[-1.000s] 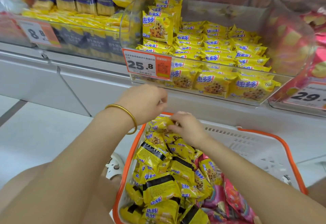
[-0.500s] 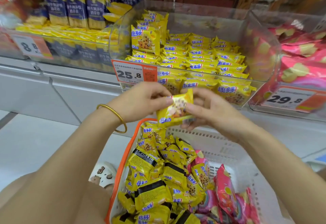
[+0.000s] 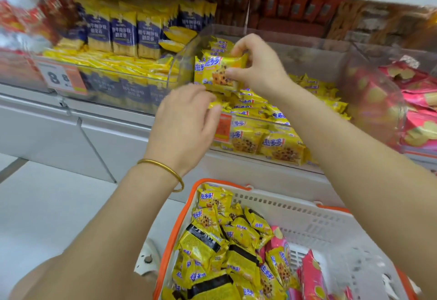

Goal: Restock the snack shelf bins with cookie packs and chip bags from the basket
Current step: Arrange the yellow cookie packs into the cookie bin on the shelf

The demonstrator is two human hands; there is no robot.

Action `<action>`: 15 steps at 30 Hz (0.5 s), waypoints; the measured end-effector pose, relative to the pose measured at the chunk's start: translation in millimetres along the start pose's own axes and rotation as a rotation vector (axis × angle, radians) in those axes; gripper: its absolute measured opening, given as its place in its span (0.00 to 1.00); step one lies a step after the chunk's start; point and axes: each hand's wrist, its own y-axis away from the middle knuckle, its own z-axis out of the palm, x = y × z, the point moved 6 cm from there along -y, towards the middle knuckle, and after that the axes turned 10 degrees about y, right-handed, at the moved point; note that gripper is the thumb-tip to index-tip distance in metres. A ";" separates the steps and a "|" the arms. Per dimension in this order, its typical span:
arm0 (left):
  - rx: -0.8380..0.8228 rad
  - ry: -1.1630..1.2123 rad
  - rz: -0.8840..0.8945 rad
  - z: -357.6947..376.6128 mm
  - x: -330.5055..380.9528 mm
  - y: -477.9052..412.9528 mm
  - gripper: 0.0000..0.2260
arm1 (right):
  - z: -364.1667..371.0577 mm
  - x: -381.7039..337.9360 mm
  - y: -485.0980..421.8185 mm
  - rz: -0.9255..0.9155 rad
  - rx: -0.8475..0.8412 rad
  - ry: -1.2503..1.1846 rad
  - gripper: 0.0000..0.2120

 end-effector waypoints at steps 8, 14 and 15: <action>-0.093 -0.099 -0.032 12.8 -1.5 3.1 0.24 | 36.1 -13.9 -17.6 -0.111 -0.046 0.465 0.14; -0.089 -0.071 -0.006 11.7 -0.1 5.1 0.21 | 31.6 -17.7 -12.0 -0.127 -0.076 0.621 0.18; -0.069 -0.054 0.013 9.7 0.5 5.7 0.21 | 28.2 -17.6 -9.6 -0.120 -0.071 0.602 0.19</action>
